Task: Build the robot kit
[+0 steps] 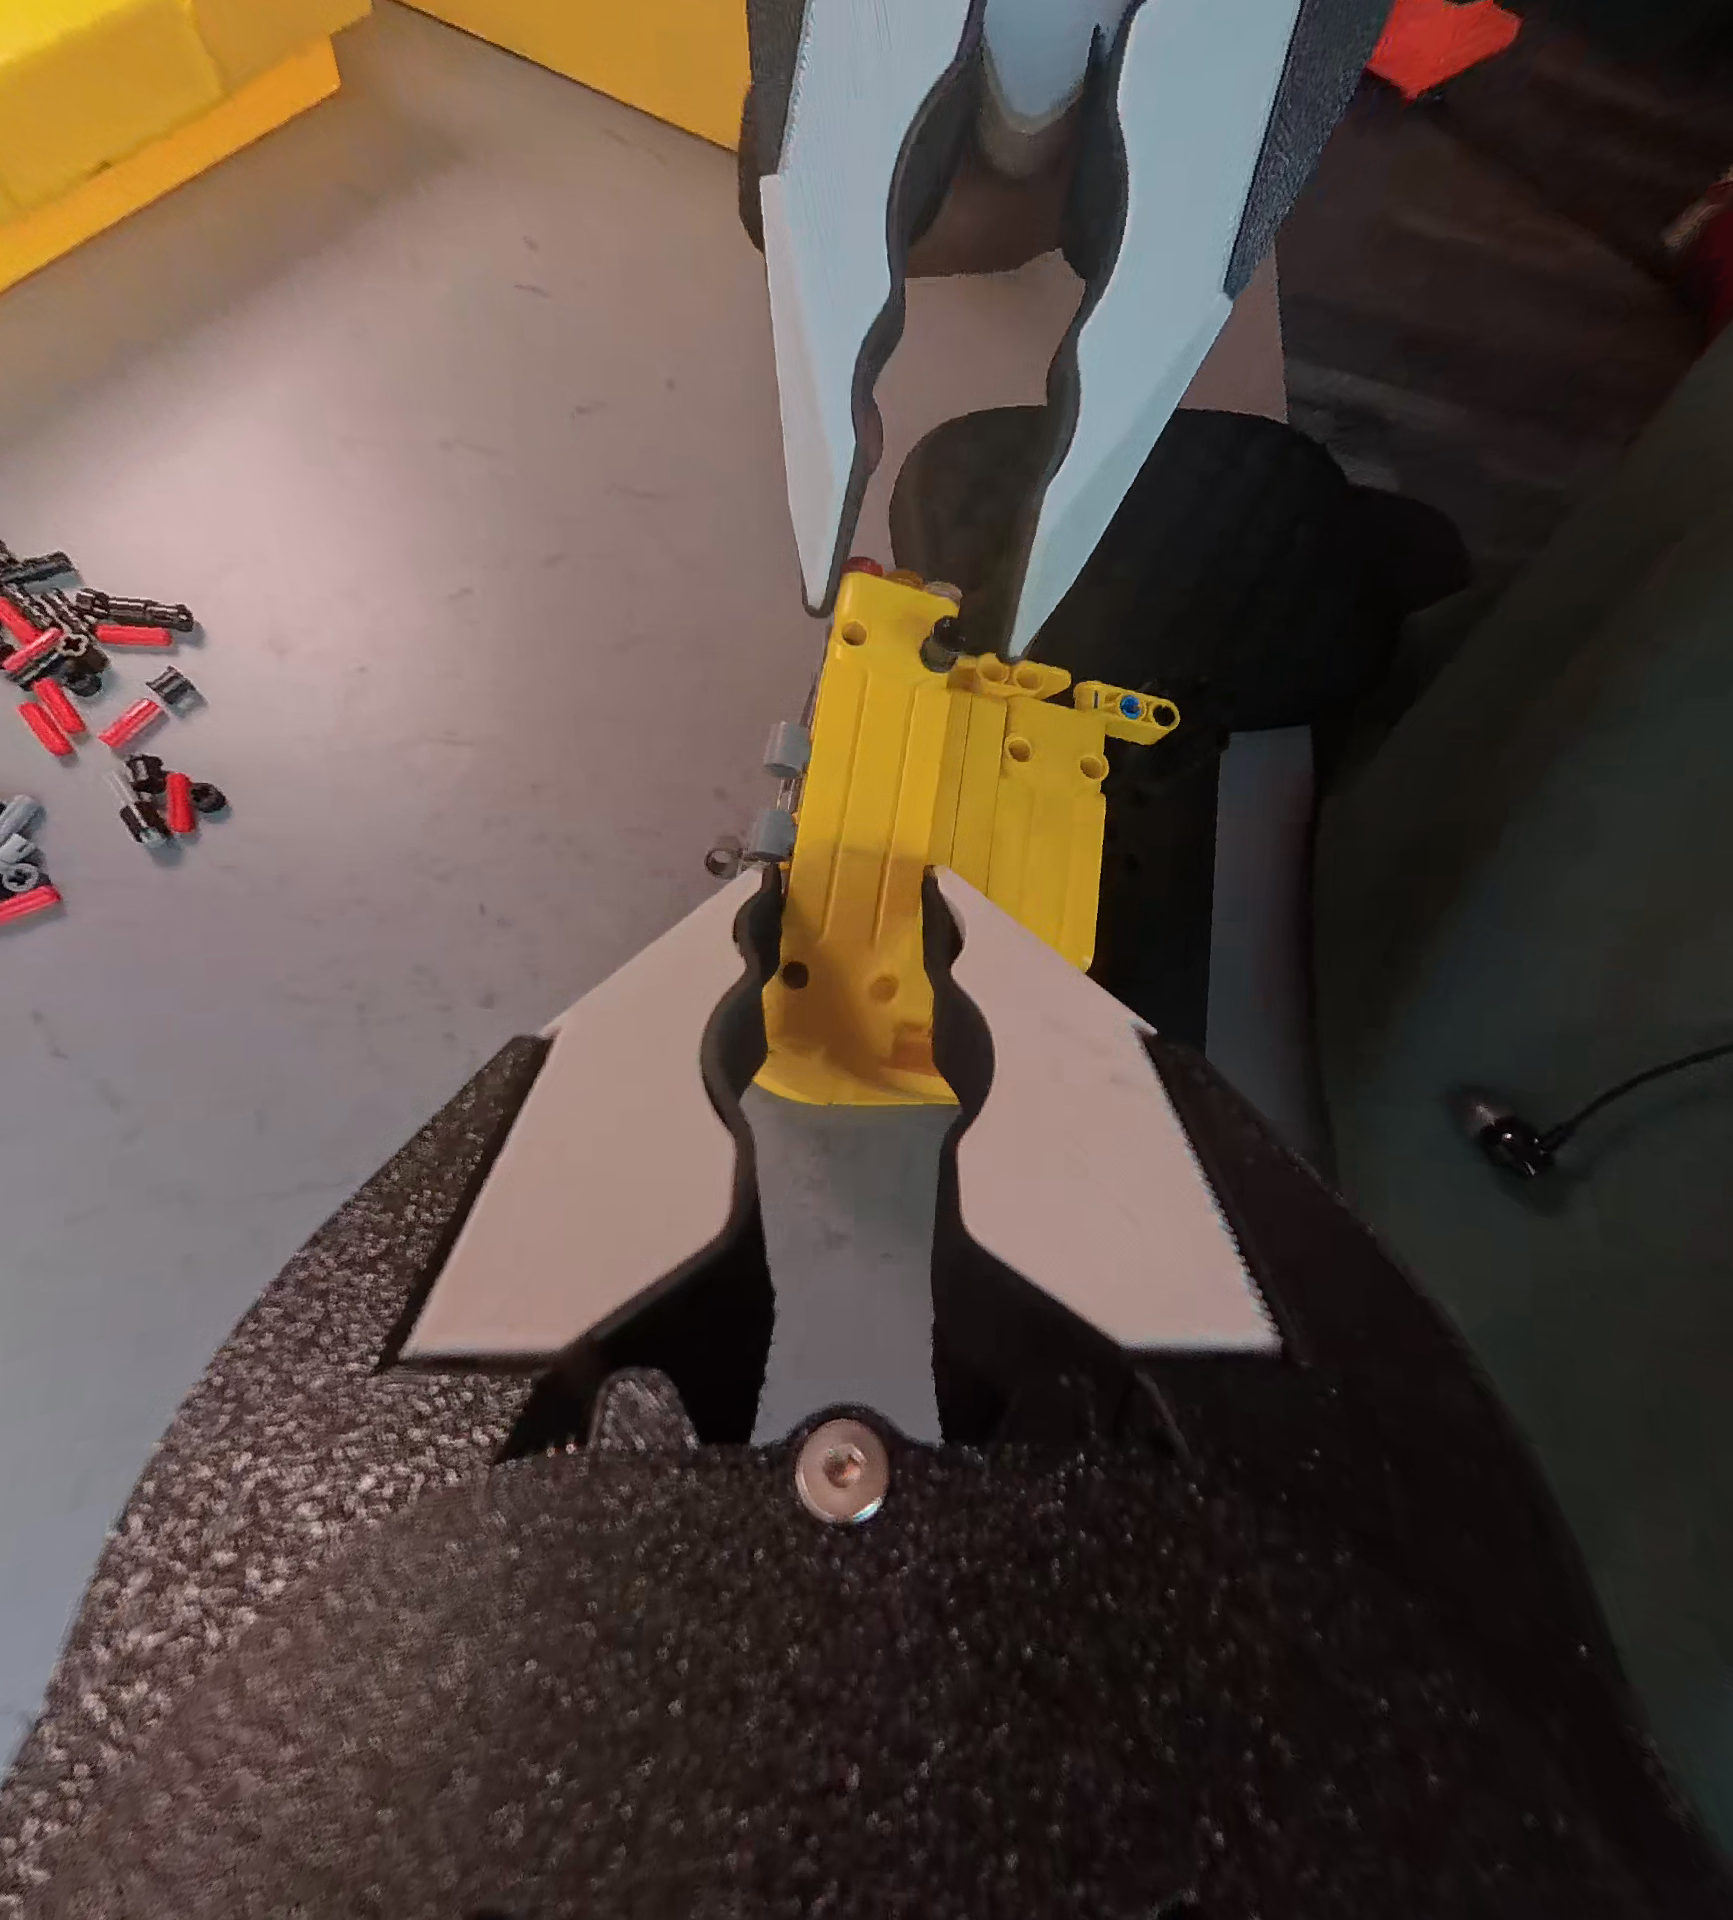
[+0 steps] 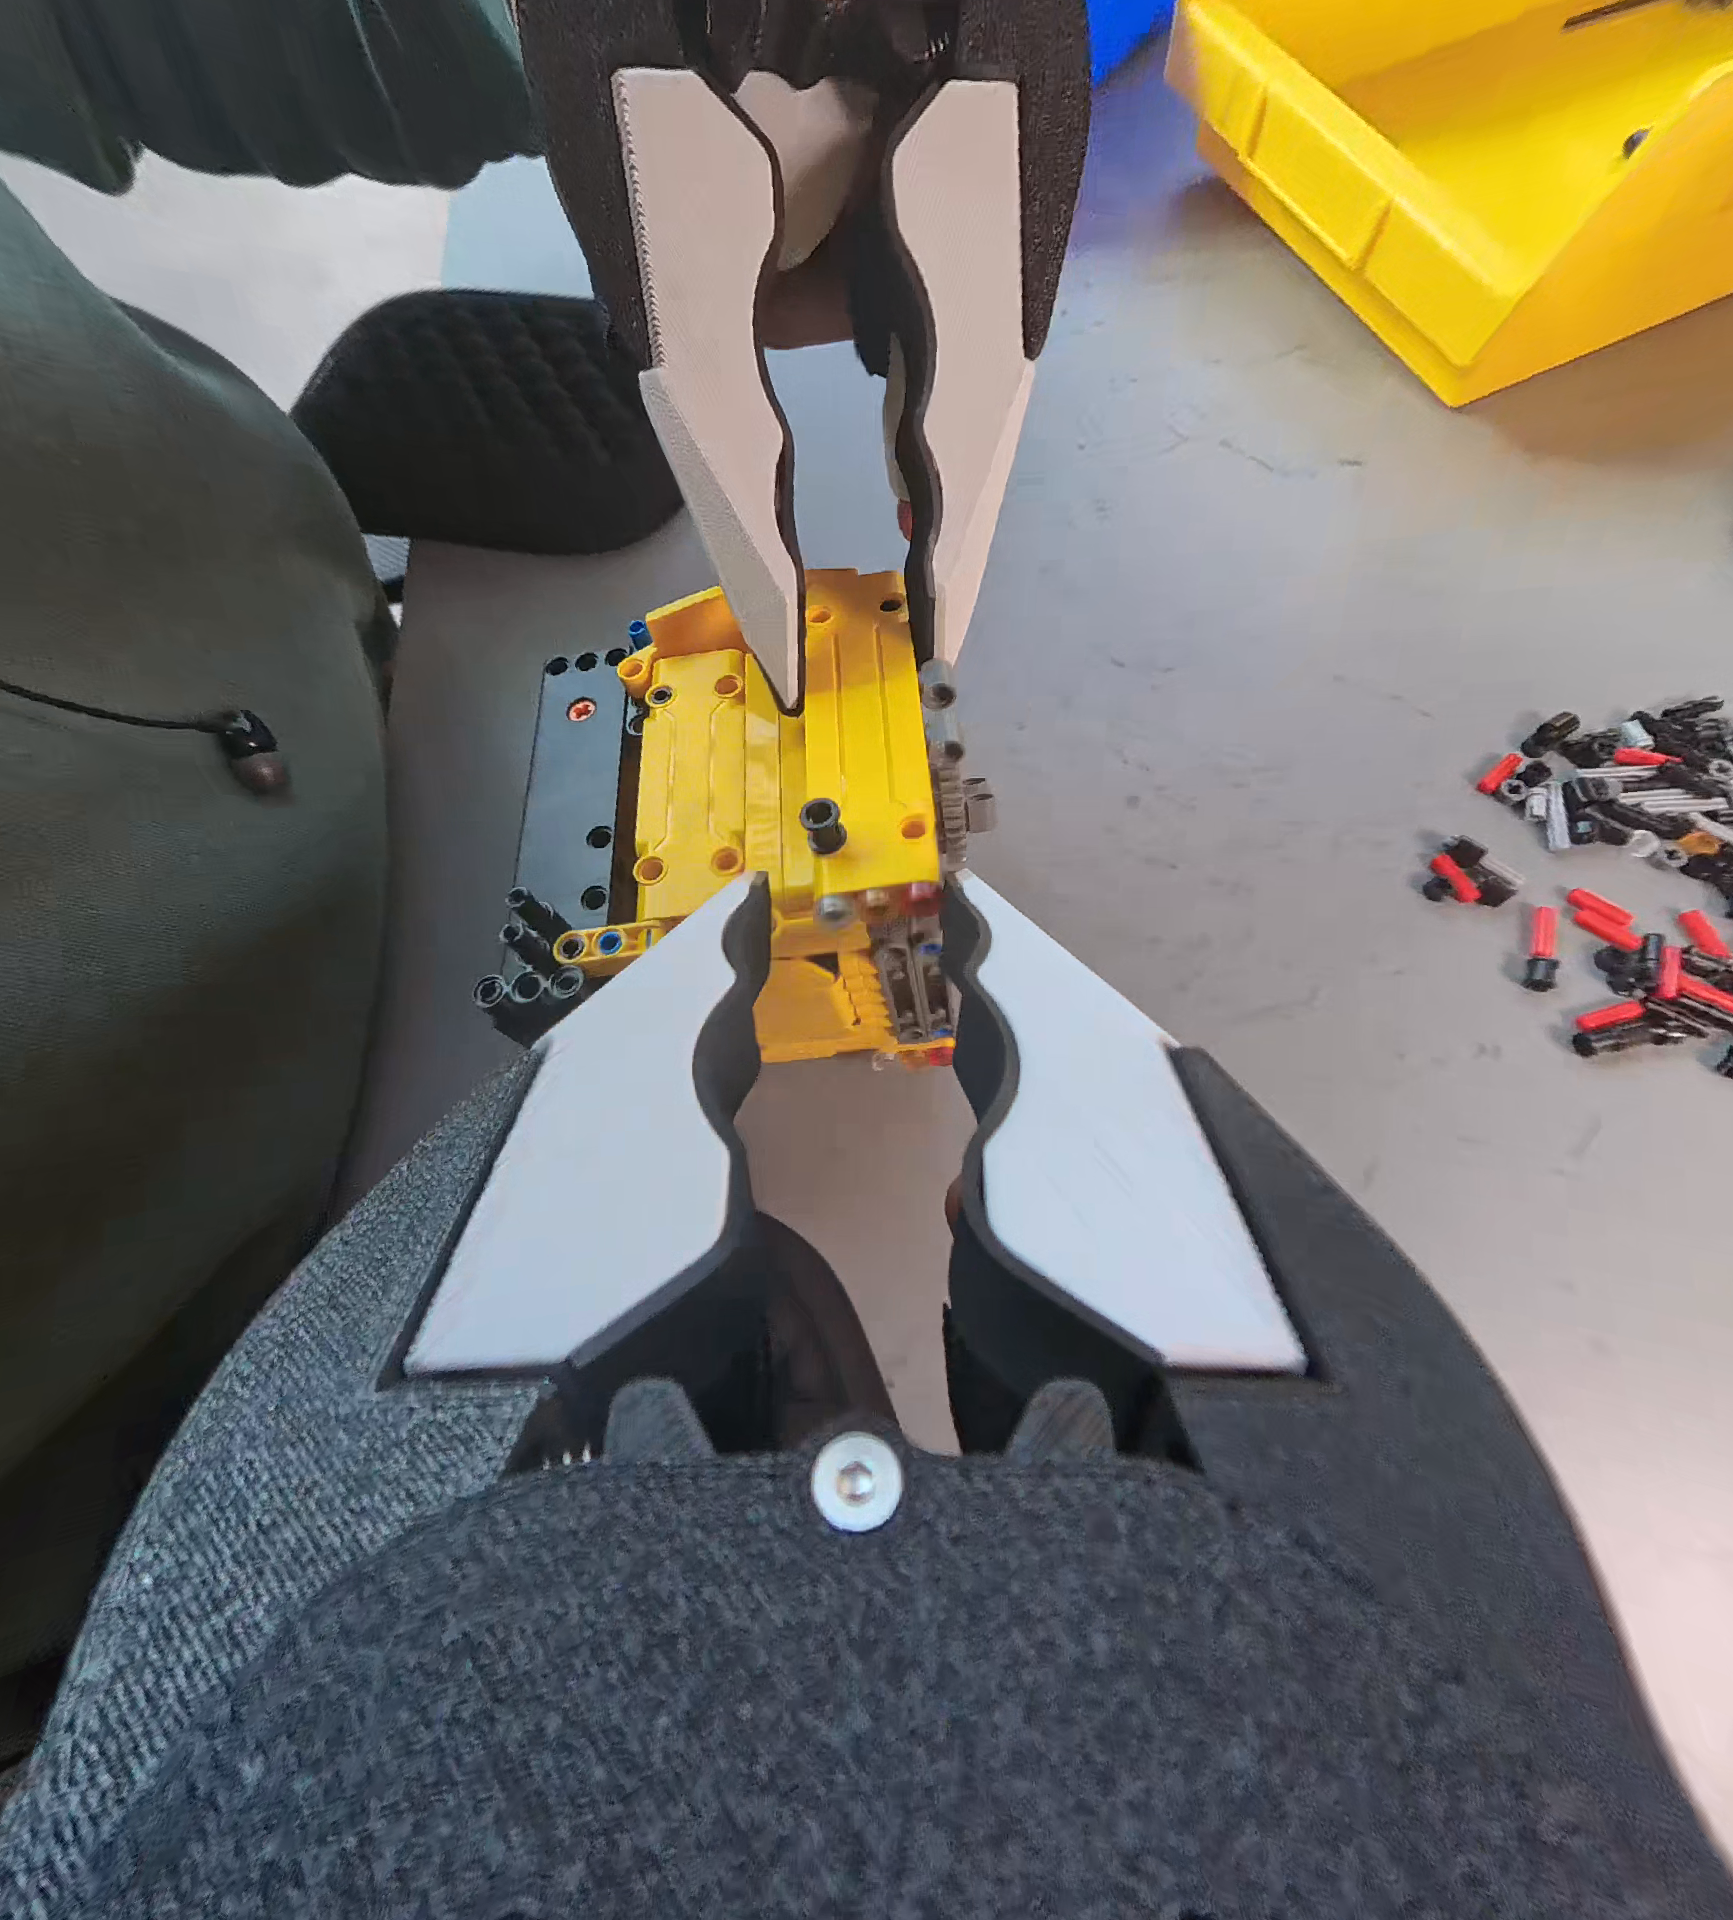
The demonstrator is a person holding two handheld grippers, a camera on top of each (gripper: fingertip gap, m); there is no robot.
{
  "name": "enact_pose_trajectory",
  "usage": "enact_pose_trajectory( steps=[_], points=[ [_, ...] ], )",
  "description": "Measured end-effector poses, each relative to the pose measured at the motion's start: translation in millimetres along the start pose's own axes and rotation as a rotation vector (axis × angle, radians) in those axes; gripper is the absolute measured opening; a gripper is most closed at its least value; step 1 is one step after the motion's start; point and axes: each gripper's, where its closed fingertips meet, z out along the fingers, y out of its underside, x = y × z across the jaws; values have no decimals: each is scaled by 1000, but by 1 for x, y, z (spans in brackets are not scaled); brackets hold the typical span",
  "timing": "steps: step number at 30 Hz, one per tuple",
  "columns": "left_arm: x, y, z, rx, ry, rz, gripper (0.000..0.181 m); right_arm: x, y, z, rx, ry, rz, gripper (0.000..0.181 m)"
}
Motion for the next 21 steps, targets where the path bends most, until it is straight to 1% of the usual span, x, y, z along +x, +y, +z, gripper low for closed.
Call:
enact_pose_trajectory(
  steps=[2,4,7,9,11,13,15,18,21],
  points=[
    [0,1,-2,-16,6,9,26,0,5,-4,76,-26,39,37],
    [1,1,-5,-39,19,16,37,-1,10,-3,184,-63,102,38],
    [-1,-17,-14,-17,-22,82,39,-3,8,1,328,-122,163,41],
    [6,-25,-8,-55,-18,136,39,1,6,0,354,-115,148,41],
    [10,-26,7,-117,-33,217,35,7,-4,-5,414,-95,118,39],
    [12,-27,18,-163,-31,255,29,8,-3,-3,393,-93,79,38],
    [9,-27,23,-198,-38,264,25,6,-3,-2,379,-99,35,35],
    [9,-28,25,-197,-7,195,24,4,5,3,313,-102,-17,35],
    [9,-28,25,-179,6,153,24,-2,6,6,288,-161,6,36]
  ],
)
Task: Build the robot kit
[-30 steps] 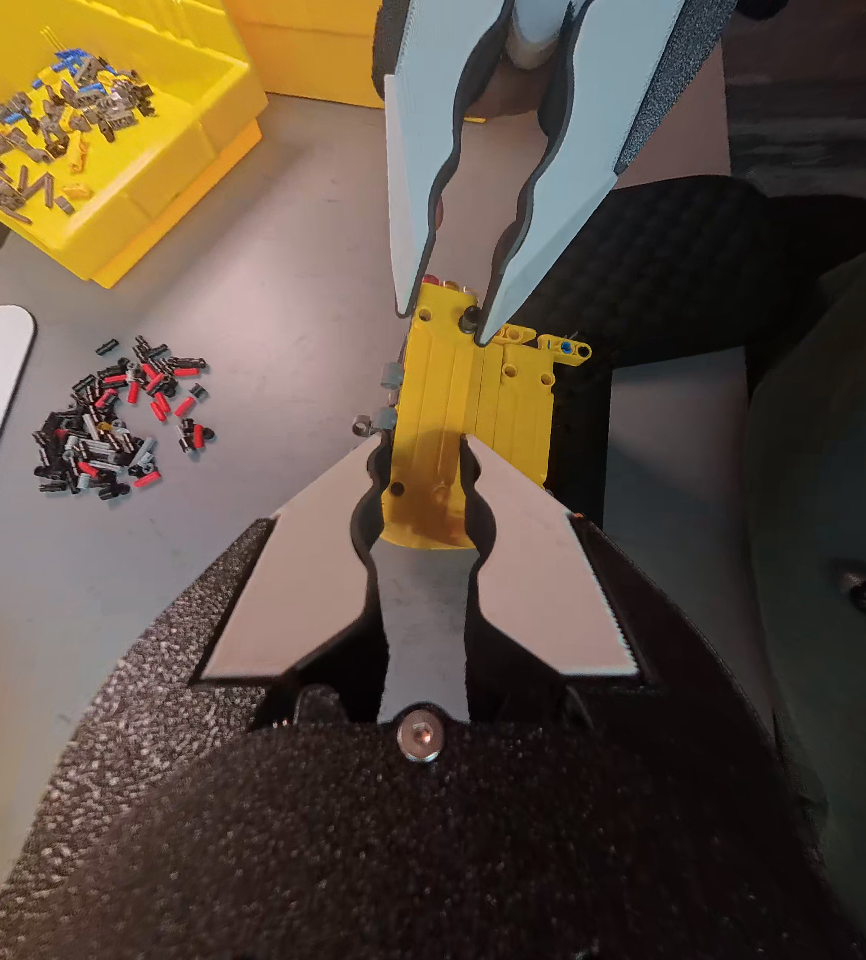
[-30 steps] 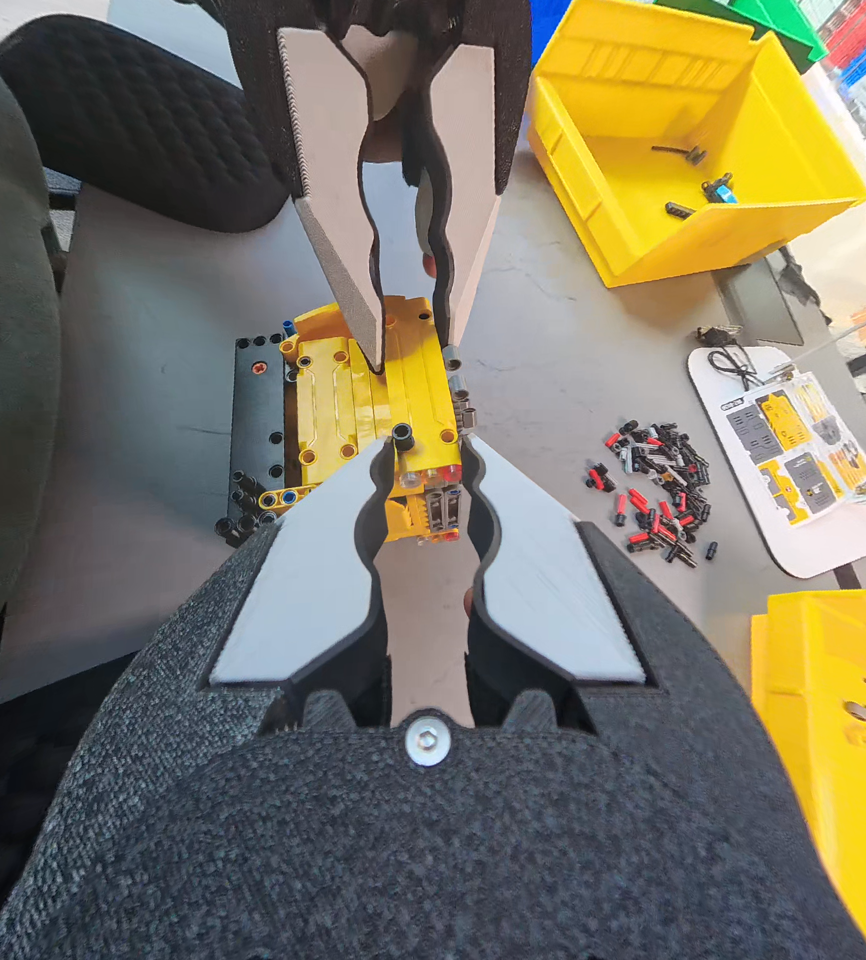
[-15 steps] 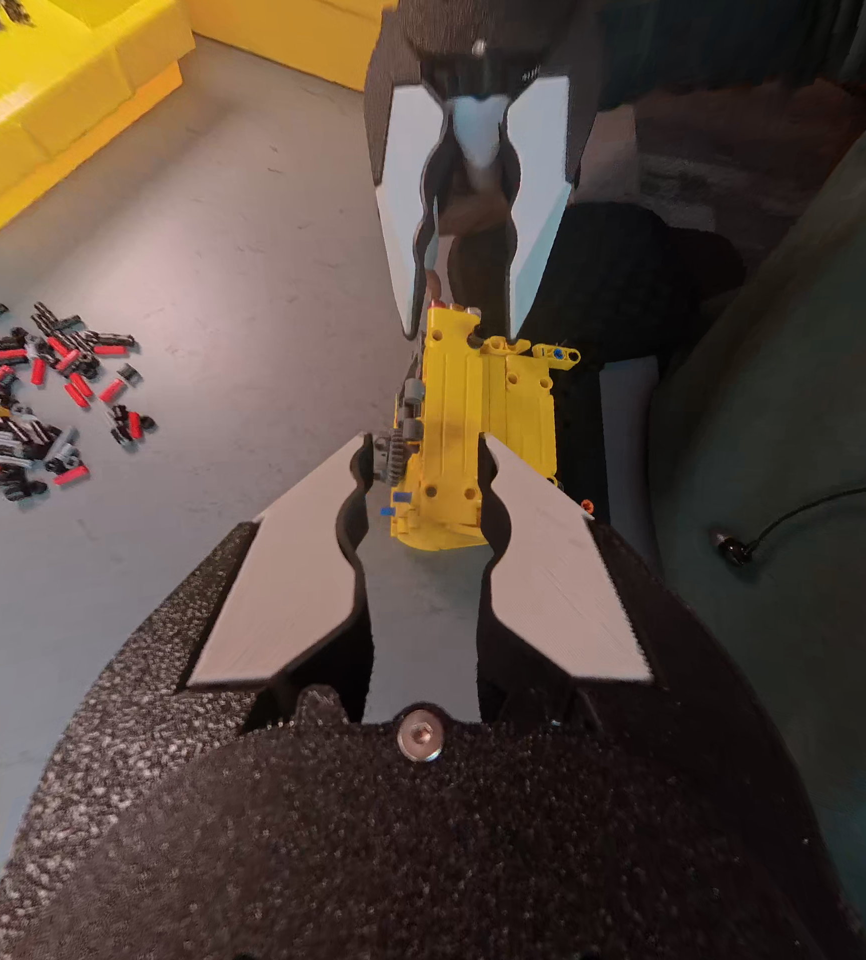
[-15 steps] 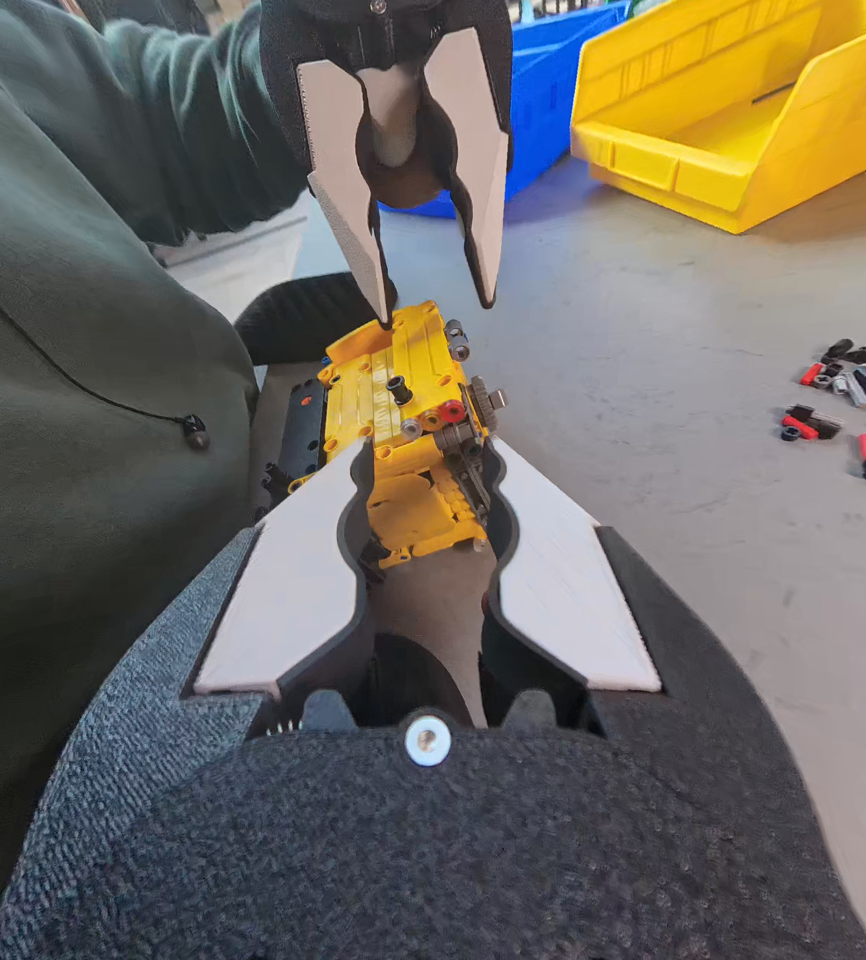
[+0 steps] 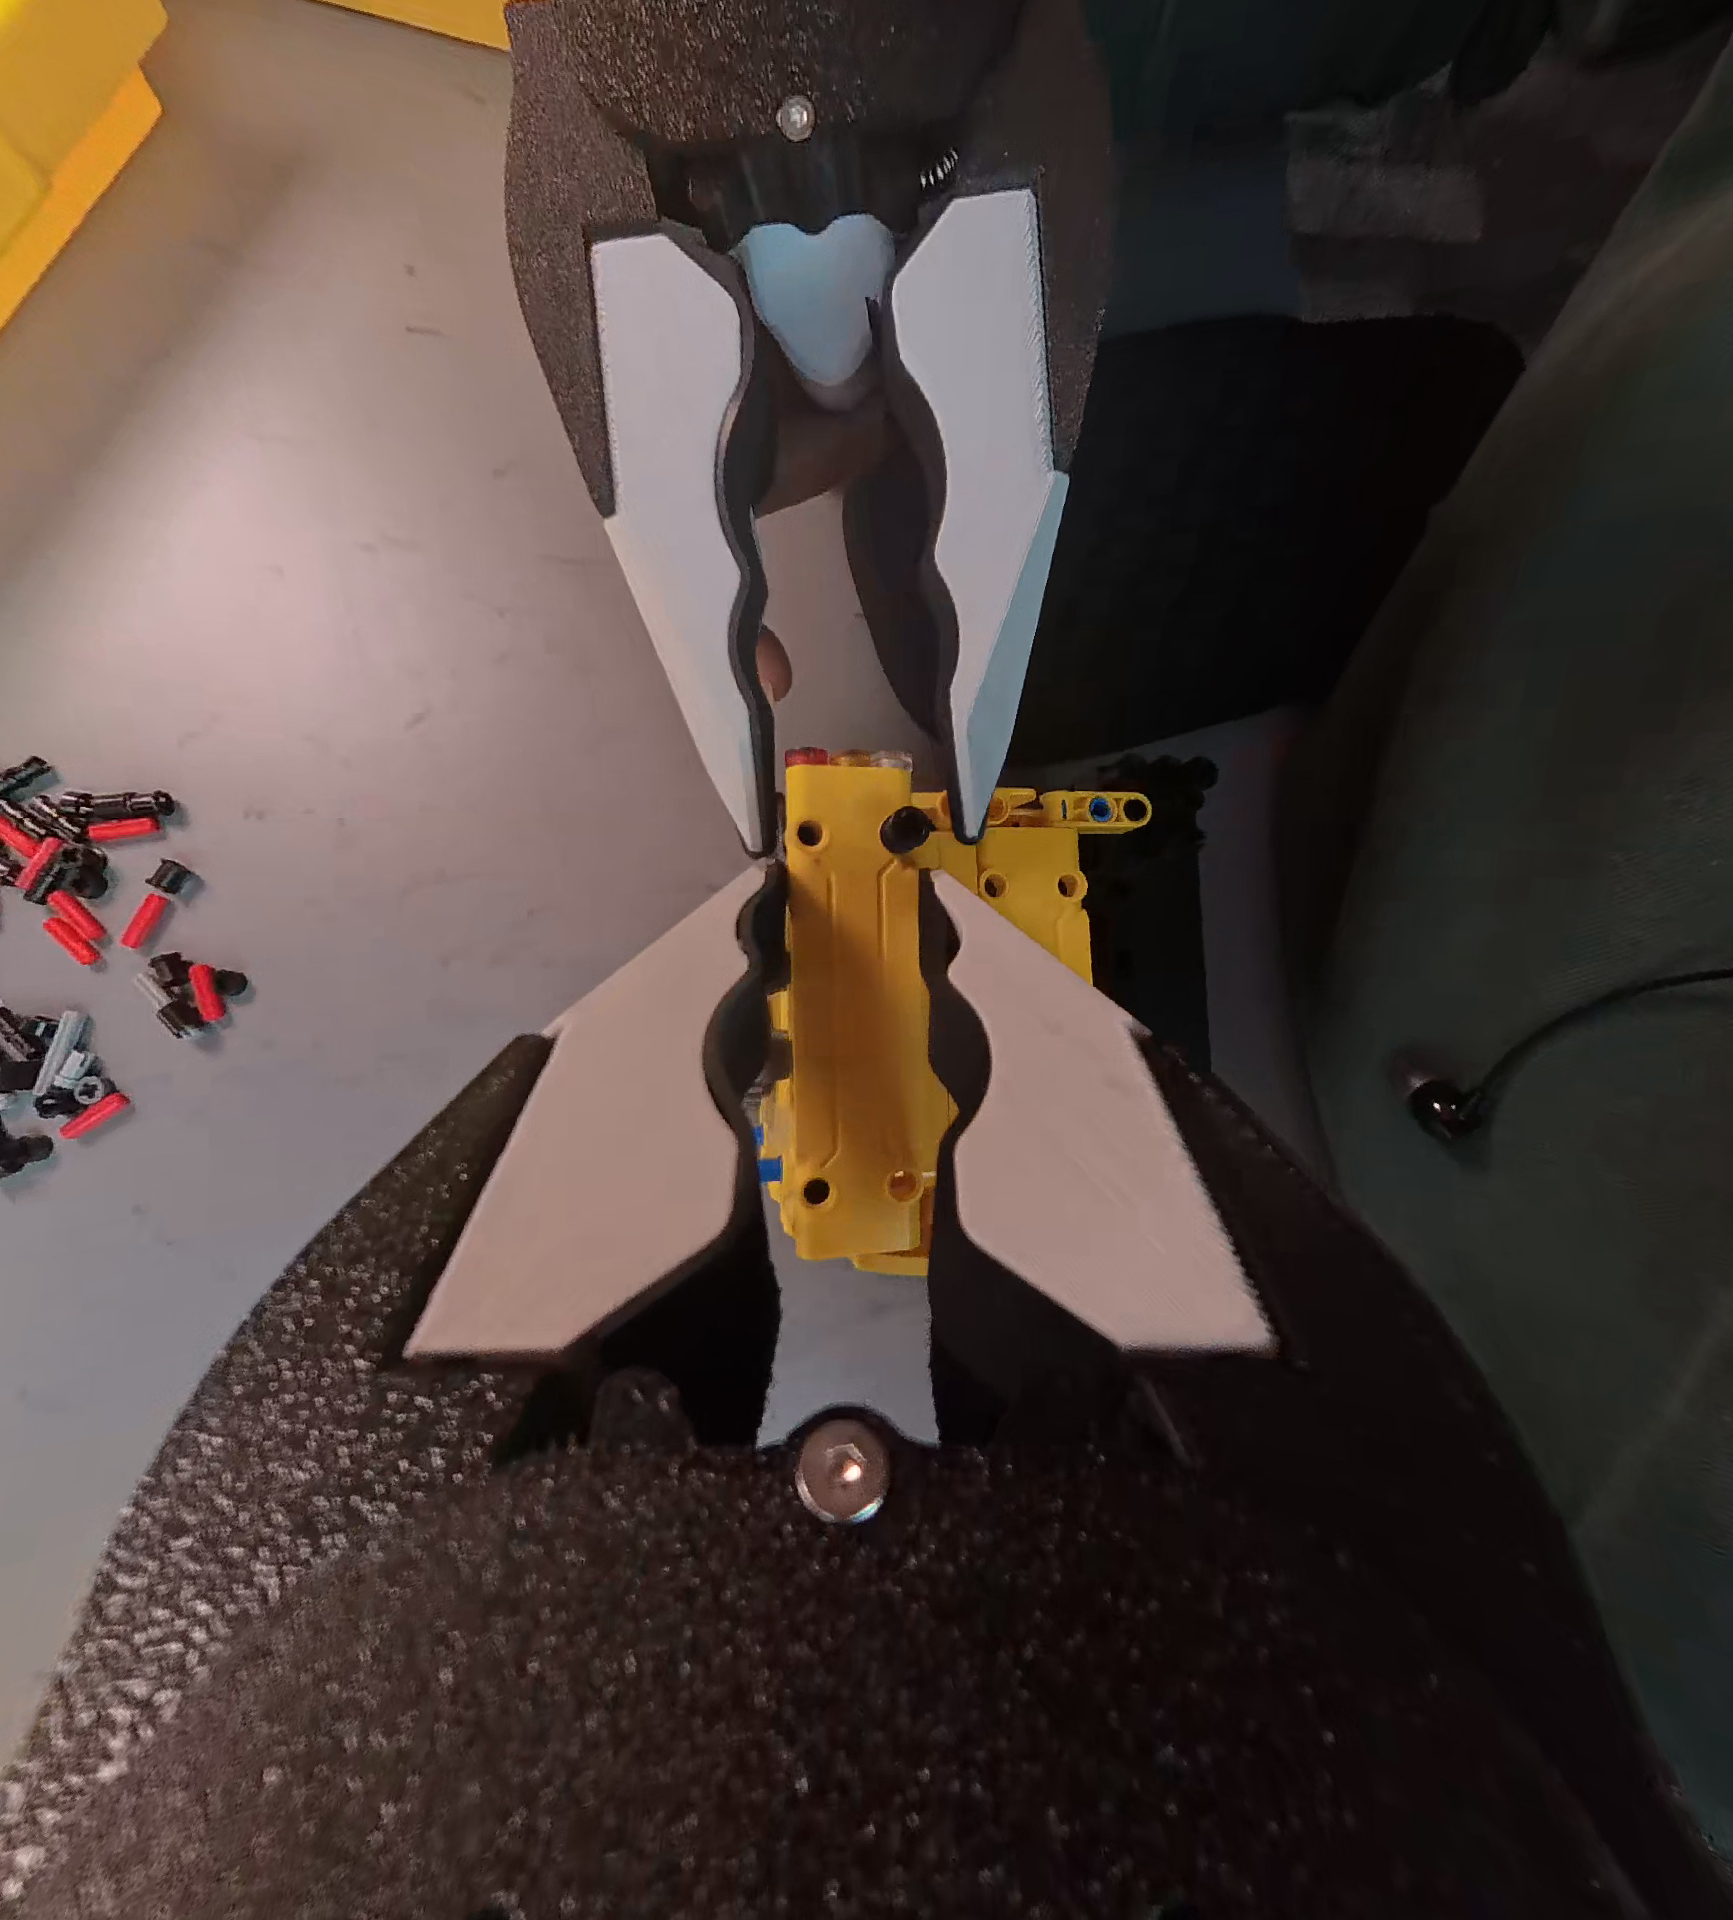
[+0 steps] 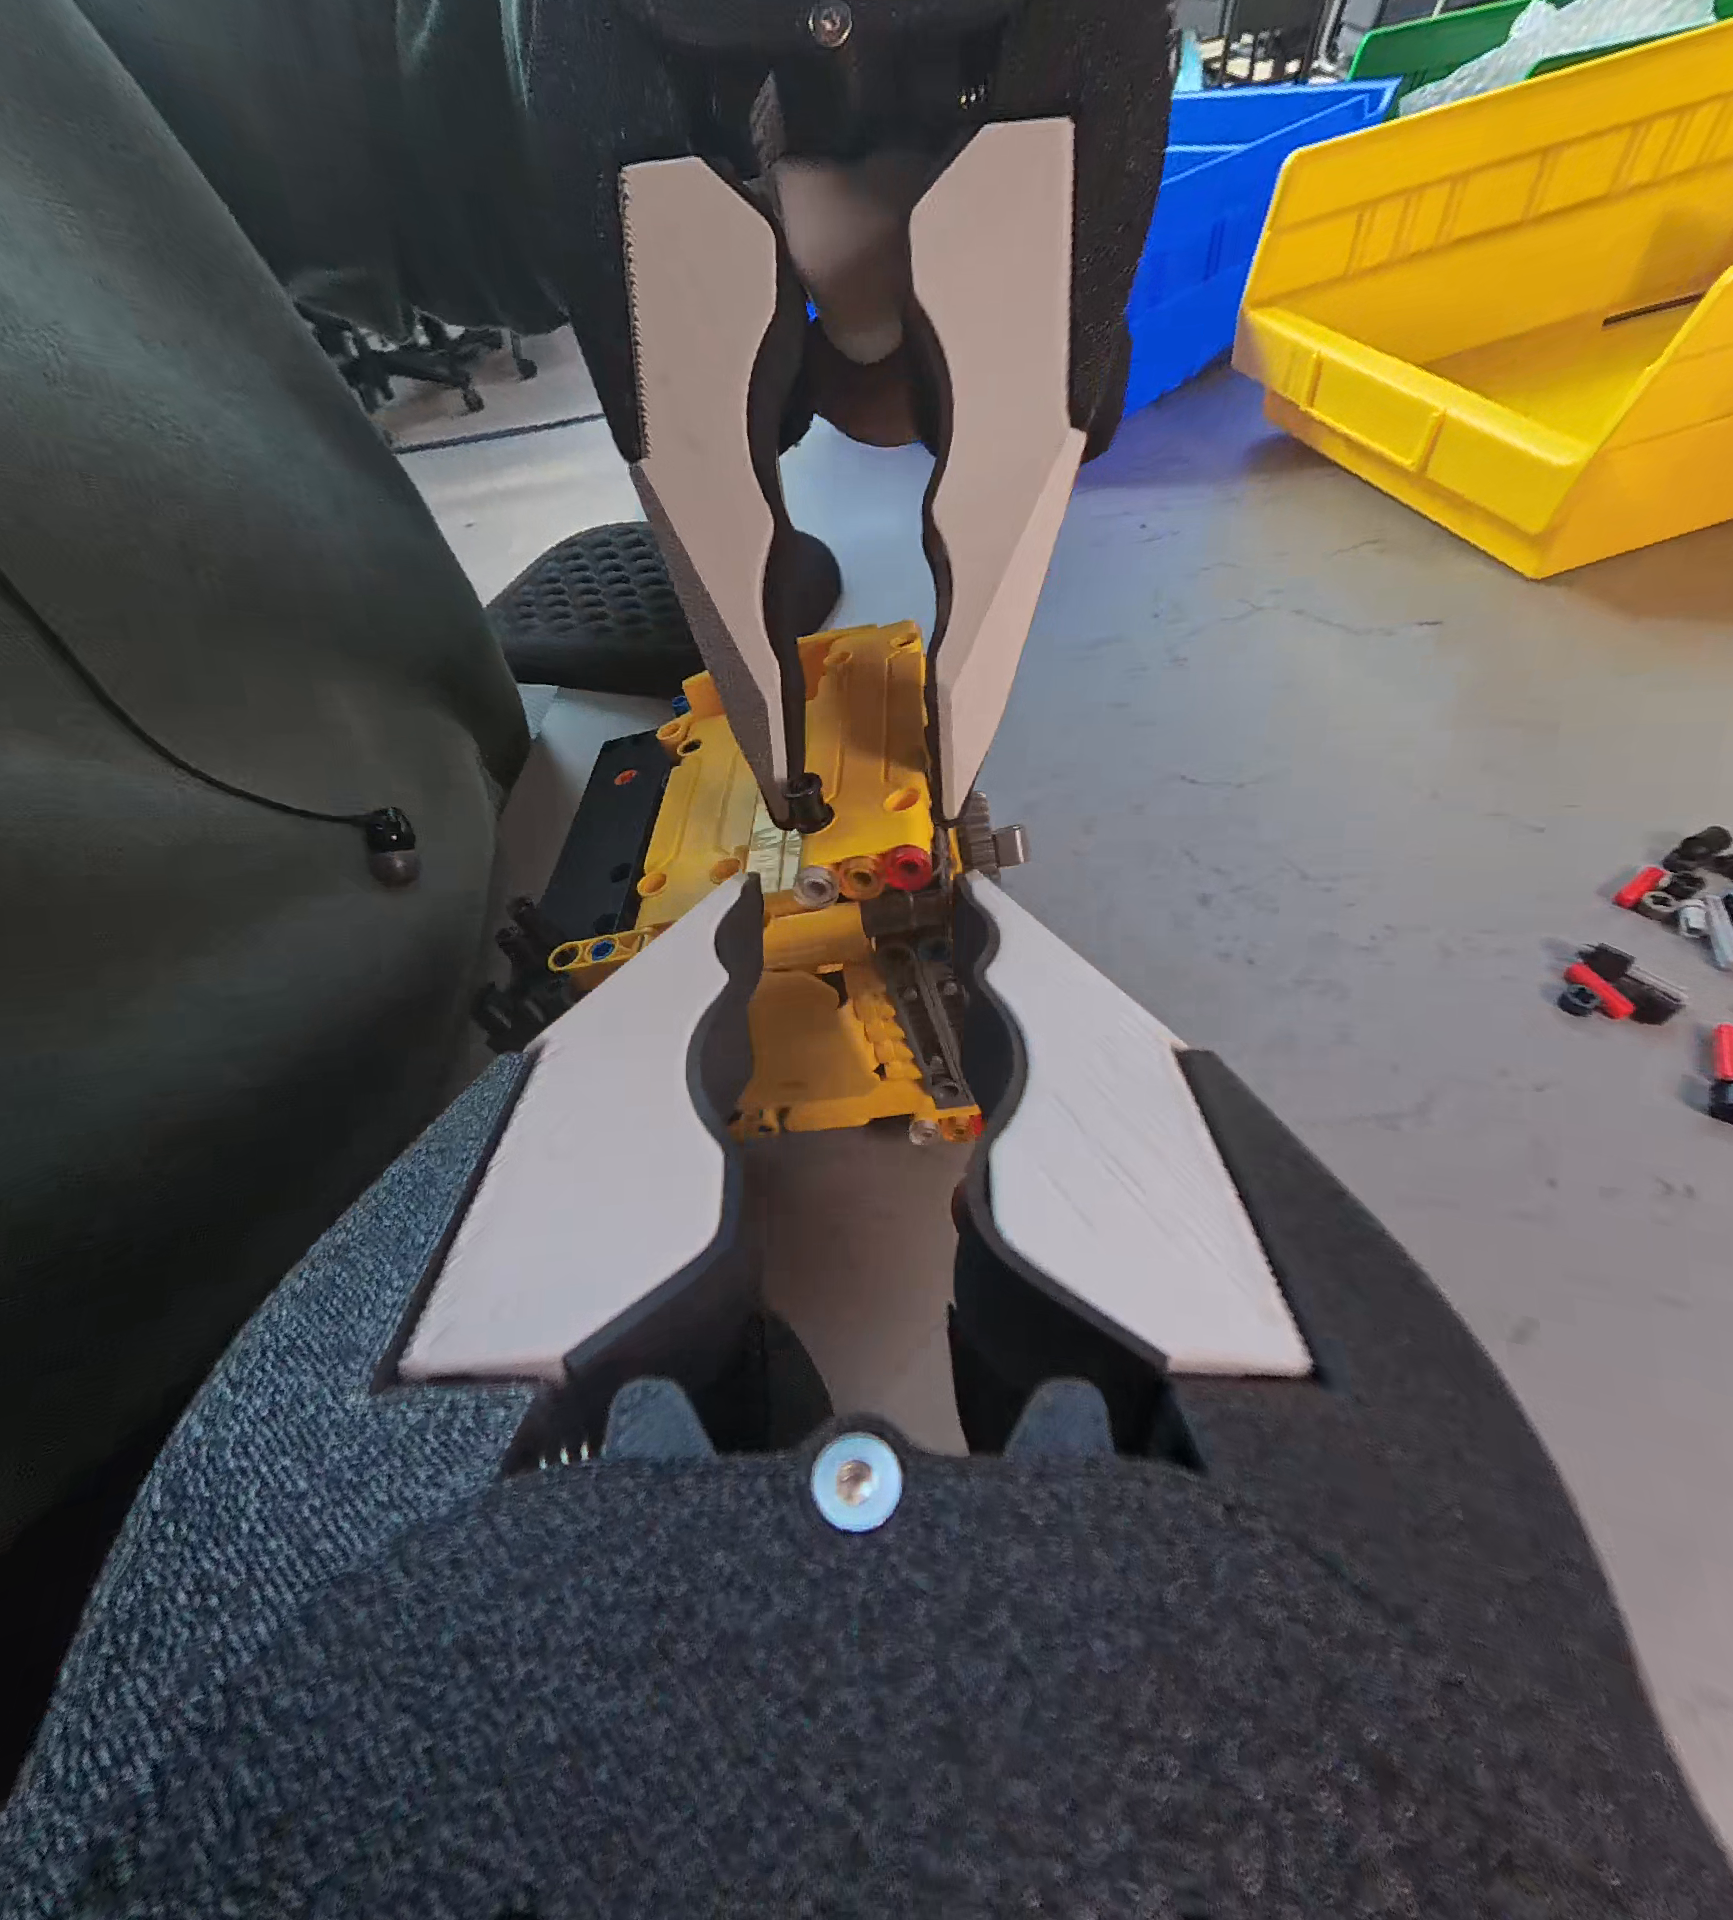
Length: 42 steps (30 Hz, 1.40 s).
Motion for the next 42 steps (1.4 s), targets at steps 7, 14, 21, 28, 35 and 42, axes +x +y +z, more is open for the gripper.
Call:
enact_pose_trajectory(
  steps=[7,14,21,28,35,42],
  points=[
    [10,1,0,49,81,-155,24,-7,0,4,-13,-42,6,28],
    [17,3,0,73,171,-302,24,-14,-1,8,5,-58,-26,26],
    [28,5,0,101,232,-357,24,-24,0,10,18,-97,-56,24],
    [24,5,1,102,232,-339,25,-23,-15,3,-39,-39,-93,33],
    [29,4,2,108,218,-284,25,-24,-11,2,-317,12,-179,21],
    [32,5,2,132,201,-261,25,-31,-10,1,-436,-17,-134,30]
  ],
)
